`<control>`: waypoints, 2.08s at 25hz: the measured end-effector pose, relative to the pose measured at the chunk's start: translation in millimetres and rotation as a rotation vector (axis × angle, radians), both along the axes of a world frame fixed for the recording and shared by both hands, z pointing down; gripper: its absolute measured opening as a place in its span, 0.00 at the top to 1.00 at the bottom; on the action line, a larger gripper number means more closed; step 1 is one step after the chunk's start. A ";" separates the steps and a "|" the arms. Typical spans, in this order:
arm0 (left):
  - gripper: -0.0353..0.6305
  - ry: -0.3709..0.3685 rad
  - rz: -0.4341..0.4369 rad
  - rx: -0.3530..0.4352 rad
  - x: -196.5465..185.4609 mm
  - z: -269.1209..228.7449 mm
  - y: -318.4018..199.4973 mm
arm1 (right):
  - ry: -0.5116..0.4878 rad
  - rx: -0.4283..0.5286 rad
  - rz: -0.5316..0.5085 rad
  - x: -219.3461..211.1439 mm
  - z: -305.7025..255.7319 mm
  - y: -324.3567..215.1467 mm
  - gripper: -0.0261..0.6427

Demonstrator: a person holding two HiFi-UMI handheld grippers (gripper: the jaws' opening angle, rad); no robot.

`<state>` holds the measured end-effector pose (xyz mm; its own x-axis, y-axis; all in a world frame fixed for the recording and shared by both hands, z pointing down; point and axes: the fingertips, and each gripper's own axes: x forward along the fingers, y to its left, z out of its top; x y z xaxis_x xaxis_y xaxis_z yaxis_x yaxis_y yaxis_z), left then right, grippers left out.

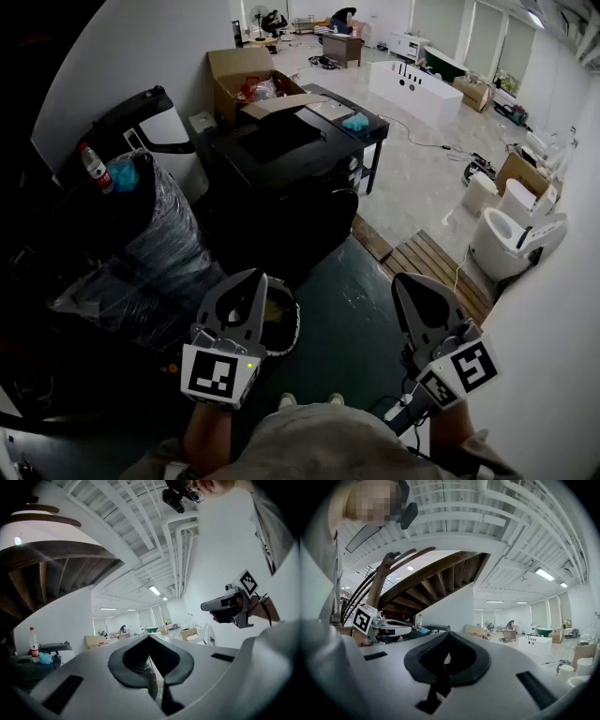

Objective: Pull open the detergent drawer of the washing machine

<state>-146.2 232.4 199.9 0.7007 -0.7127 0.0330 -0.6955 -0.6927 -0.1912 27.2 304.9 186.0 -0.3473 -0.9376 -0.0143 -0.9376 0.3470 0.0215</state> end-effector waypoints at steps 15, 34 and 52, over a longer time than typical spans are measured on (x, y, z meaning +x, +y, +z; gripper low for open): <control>0.92 -0.031 -0.009 -0.001 45.2 3.6 8.4 | -0.060 0.004 -0.015 47.5 7.4 8.0 0.92; 0.92 -0.052 -0.028 0.012 72.7 19.4 -7.7 | -0.129 0.073 0.072 101.3 16.4 -5.4 0.42; 0.92 -0.068 -0.070 -0.064 66.8 62.8 -175.9 | -0.346 -0.147 0.037 113.4 84.1 -177.6 0.42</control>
